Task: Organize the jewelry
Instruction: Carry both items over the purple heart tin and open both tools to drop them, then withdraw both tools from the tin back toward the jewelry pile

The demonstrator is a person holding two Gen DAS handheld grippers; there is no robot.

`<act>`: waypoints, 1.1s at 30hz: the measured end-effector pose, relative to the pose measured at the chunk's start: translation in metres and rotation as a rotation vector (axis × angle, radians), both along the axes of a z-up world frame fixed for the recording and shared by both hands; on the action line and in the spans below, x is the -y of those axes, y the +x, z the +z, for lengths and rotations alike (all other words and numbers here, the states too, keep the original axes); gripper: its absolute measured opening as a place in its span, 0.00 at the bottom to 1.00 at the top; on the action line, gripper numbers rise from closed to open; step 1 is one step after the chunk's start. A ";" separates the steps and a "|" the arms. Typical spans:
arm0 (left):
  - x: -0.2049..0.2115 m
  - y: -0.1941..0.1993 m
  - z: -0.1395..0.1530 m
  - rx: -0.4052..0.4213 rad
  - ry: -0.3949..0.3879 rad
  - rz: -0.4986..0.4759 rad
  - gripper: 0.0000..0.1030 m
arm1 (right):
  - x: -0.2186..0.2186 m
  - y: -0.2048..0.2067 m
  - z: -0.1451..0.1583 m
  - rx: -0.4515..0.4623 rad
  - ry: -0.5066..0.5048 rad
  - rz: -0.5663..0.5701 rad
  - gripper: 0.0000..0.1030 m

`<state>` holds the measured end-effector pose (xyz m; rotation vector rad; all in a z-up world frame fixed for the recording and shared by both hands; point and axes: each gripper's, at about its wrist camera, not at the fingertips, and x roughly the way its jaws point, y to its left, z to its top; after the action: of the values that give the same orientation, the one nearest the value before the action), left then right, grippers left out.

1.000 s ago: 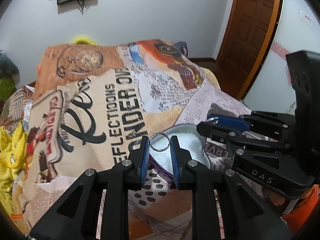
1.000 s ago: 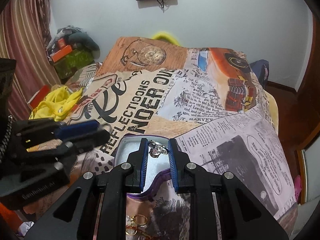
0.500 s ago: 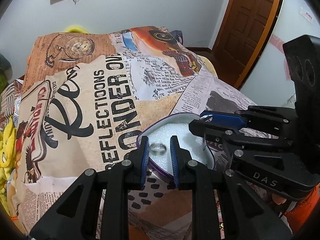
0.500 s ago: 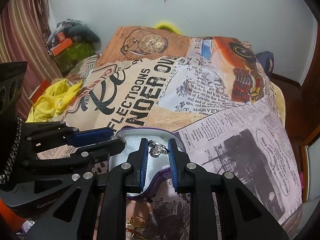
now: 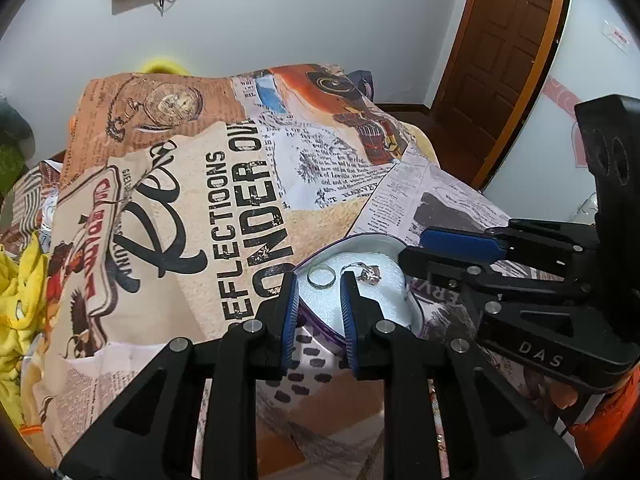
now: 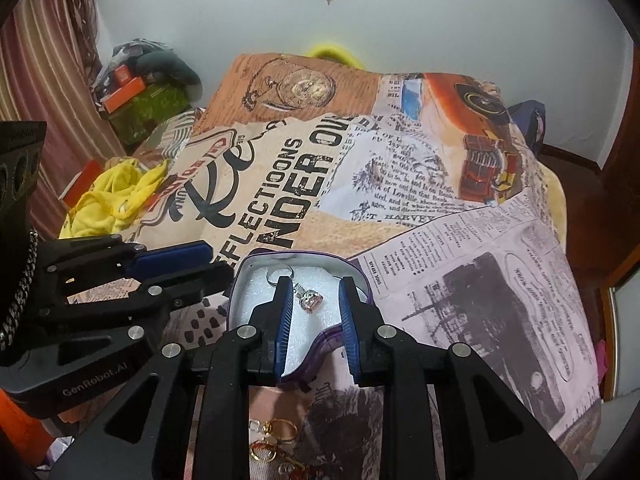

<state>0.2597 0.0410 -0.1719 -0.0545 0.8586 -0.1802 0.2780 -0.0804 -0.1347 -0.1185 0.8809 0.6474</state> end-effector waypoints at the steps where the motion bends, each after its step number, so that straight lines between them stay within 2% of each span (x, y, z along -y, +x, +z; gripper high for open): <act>1: 0.001 -0.002 0.002 0.004 0.004 0.001 0.20 | 0.002 -0.003 0.003 0.007 -0.002 -0.003 0.20; 9: 0.006 -0.026 0.024 0.036 0.026 -0.001 0.20 | 0.011 -0.027 0.026 0.063 -0.007 -0.018 0.21; 14: 0.007 -0.047 0.037 0.061 0.027 0.004 0.26 | 0.018 -0.044 0.039 0.086 0.009 -0.027 0.22; 19: 0.006 -0.068 0.045 0.074 0.012 0.014 0.29 | 0.025 -0.061 0.045 0.104 0.019 -0.036 0.38; 24: 0.010 -0.086 0.042 0.061 0.020 0.014 0.35 | 0.034 -0.076 0.045 0.109 0.013 -0.060 0.39; 33: 0.027 -0.104 0.019 -0.005 0.030 -0.030 0.35 | 0.054 -0.100 0.032 0.108 -0.043 -0.100 0.39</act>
<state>0.1560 0.0144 -0.1527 -0.0138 0.8668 -0.1947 0.1781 -0.1346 -0.1023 -0.1456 0.7912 0.5247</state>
